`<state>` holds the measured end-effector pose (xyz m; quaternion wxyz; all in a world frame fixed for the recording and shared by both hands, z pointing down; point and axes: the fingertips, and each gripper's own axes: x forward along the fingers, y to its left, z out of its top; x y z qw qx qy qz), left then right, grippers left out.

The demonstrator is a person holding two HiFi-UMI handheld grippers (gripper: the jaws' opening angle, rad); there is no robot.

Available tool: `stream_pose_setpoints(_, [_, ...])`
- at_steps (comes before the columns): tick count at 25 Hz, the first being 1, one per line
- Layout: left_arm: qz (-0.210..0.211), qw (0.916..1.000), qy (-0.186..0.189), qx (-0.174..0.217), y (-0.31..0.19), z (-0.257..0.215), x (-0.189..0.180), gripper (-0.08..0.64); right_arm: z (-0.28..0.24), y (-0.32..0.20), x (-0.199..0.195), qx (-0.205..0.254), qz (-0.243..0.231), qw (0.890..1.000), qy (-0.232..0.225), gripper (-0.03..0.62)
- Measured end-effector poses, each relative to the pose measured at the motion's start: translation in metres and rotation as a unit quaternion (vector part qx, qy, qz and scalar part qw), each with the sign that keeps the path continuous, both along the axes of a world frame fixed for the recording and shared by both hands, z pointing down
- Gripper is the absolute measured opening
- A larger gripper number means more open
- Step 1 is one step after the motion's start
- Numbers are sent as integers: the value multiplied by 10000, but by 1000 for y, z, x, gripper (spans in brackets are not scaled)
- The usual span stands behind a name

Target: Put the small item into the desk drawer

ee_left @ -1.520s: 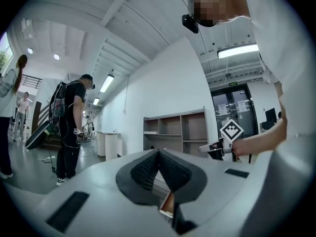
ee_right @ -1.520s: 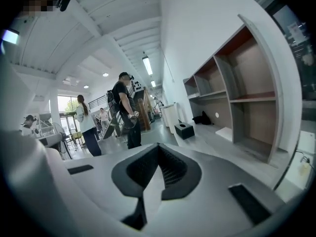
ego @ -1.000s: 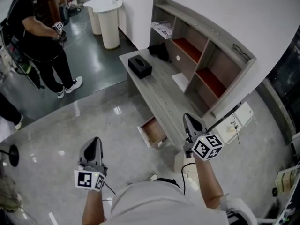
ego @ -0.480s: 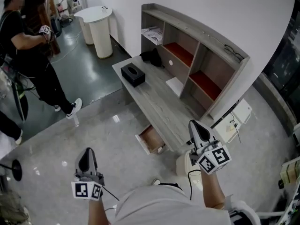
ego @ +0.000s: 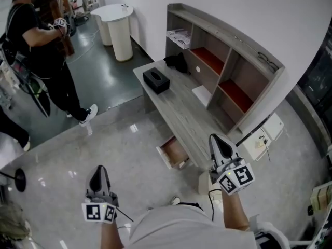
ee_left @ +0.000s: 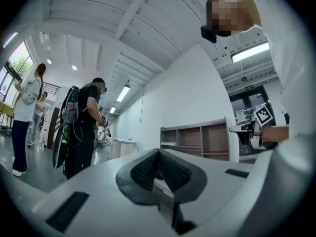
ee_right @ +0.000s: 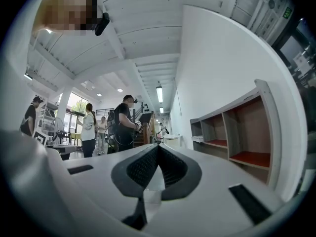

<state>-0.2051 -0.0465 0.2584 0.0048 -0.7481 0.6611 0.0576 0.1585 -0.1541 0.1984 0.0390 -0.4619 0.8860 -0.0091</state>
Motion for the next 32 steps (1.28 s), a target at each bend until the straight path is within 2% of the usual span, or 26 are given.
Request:
stream_pose_setpoints(6, [-69,10000,-10,-64,24,1,-17,18,10,16,-29,-160,-158,9997,-21,22])
stream_pose_setpoints(12, [15,9999,49,-119,43,7,-28,18,13,37,-41,-170,-79,9998,78,22])
stream_pose_setpoints(17, [113,9998,63,-128,56,8,-34,18,14,59,-54,11,51,9981,613,21])
stream_pose_setpoints(19, [158,9997,79,-139,59,10,-36,18,13,67,-61,47,6,9975,698,21])
stream_pose_setpoints(32, [422,9987,220,-205,69,24,-32,18,26,93,-64,-110,118,9973,721,21])
